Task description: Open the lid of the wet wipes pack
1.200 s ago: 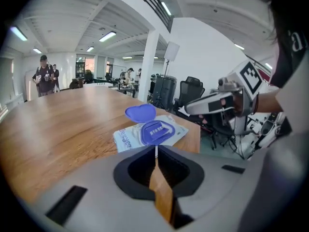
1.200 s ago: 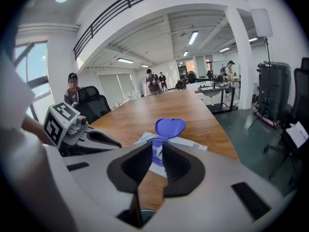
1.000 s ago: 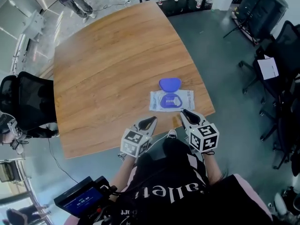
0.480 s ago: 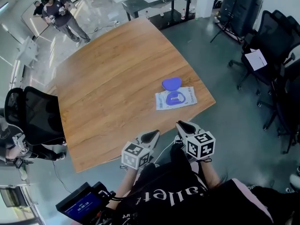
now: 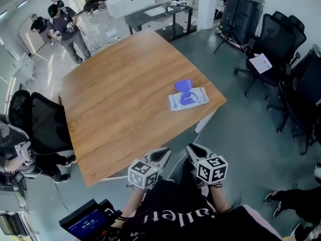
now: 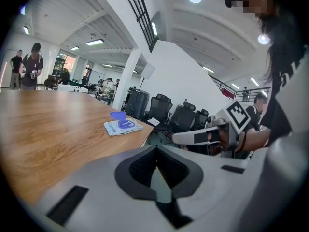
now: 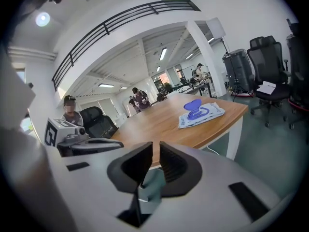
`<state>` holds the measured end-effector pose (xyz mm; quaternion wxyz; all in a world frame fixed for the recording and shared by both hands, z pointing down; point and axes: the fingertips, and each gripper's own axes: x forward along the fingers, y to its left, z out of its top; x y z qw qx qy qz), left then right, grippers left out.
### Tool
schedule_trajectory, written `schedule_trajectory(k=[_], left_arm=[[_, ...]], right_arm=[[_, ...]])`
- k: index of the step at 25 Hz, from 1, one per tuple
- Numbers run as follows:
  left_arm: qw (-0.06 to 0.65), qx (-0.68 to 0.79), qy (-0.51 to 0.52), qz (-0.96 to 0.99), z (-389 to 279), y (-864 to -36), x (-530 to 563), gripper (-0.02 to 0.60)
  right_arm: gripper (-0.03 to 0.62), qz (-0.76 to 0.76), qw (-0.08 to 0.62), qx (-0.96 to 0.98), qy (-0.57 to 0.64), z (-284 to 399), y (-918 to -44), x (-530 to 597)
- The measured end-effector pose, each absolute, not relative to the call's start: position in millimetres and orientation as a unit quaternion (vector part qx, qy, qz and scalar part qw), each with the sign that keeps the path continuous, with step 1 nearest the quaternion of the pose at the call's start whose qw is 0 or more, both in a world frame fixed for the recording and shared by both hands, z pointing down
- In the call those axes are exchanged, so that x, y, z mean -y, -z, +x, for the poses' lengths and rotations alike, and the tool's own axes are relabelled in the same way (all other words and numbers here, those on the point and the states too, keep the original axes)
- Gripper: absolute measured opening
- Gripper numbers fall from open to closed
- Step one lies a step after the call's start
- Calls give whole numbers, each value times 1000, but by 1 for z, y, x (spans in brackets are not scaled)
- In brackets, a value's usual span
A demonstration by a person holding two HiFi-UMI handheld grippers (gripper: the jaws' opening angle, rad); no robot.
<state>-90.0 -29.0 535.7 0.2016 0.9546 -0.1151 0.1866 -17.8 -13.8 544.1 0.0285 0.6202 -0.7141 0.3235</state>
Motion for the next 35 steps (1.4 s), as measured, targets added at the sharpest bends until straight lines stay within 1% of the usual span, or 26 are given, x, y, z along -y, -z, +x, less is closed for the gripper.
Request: schedule_trajectory(k=[5, 10, 13, 23, 29, 35], left_arm=[[215, 111, -170, 955, -117, -535, -2, 2], [228, 97, -153, 957, -123, -525, -24, 2], [227, 88, -142, 959, -121, -515, -39, 2], [224, 90, -126, 962, -111, -492, -101, 2], [226, 98, -121, 962, -111, -489, -156, 2], [215, 125, -109, 962, -111, -489, -178, 2]], right_arm=[[48, 633, 29, 703, -324, -48, -543, -28], [48, 638, 55, 699, -319, -68, -539, -67], [48, 644, 63, 690, -323, -69, -538, -86], [48, 644, 56, 696, -311, -73, -516, -138], [48, 634, 56, 705, -313, -76, -515, -185], [48, 624, 53, 718, -304, -75, -516, -210]])
